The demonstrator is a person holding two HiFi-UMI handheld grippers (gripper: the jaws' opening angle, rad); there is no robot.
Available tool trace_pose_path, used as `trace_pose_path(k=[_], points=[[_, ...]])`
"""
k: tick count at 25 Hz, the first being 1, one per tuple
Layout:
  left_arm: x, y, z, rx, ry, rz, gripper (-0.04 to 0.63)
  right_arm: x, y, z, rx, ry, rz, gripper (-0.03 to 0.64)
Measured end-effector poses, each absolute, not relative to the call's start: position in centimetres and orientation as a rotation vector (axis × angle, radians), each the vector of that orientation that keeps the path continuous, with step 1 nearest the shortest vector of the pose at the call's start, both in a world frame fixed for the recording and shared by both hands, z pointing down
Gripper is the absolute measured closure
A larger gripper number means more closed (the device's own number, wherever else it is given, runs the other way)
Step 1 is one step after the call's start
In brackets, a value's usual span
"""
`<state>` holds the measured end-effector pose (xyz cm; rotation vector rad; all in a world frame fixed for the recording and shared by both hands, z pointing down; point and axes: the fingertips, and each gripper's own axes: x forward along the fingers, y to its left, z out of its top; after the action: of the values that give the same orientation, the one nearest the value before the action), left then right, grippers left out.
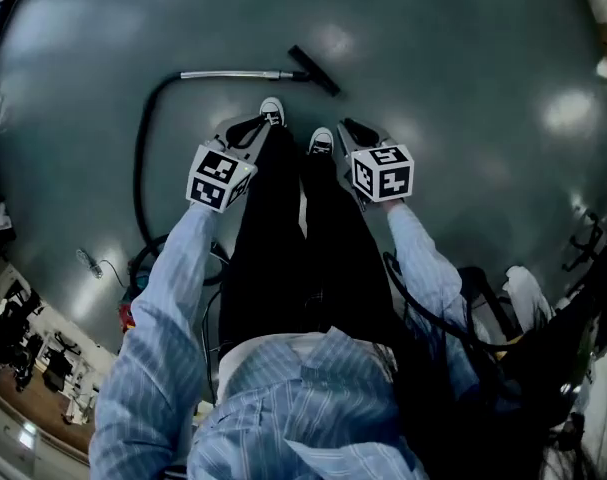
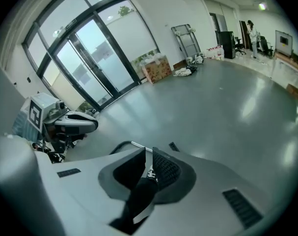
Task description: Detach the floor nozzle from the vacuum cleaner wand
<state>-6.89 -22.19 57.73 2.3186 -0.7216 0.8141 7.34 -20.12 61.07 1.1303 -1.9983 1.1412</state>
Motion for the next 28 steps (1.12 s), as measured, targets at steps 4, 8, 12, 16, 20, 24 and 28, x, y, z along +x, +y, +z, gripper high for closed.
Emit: trace_pose_path(k=[4,8,12,16,20,24,28], points=[[-7.0,-25.2,65.0,2.305,-0.65,0.907,0.586,7.5,-22.8,66.7,1.173,-1.987,1.156,0.589],[-7.0,-28.4,71.8,2.312,-0.652,0.977,0.586,7.1,-25.1,72.9,1.168,-1.972,1.183,0.578],[-6.9,-29.2,78.9,2.238,-0.635,0.965,0.586,6.4,-25.9,79.3,1.13,-1.946,1.197,0.532],[-7.1,-29.5,85.6,2.231,-0.542,1.057,0.583,5.4,-26.5,86.4,1.021,-1.926,1.083,0.466],[-7.2,-28.8,93.3,2.268,-0.38,1.218,0.469,5.4,-26.6,93.9,0.888,-1.895,0.953,0.424],[-7.5,-28.1,99.7,2.265,-0.277,1.342,0.462,6.4,-26.3,99.3,0.856,-1.865,0.919,0.402],[-7.8,-28.1,105.7,2.266,-0.217,1.448,0.46,7.8,-26.3,105.5,0.833,-1.81,0.882,0.393]])
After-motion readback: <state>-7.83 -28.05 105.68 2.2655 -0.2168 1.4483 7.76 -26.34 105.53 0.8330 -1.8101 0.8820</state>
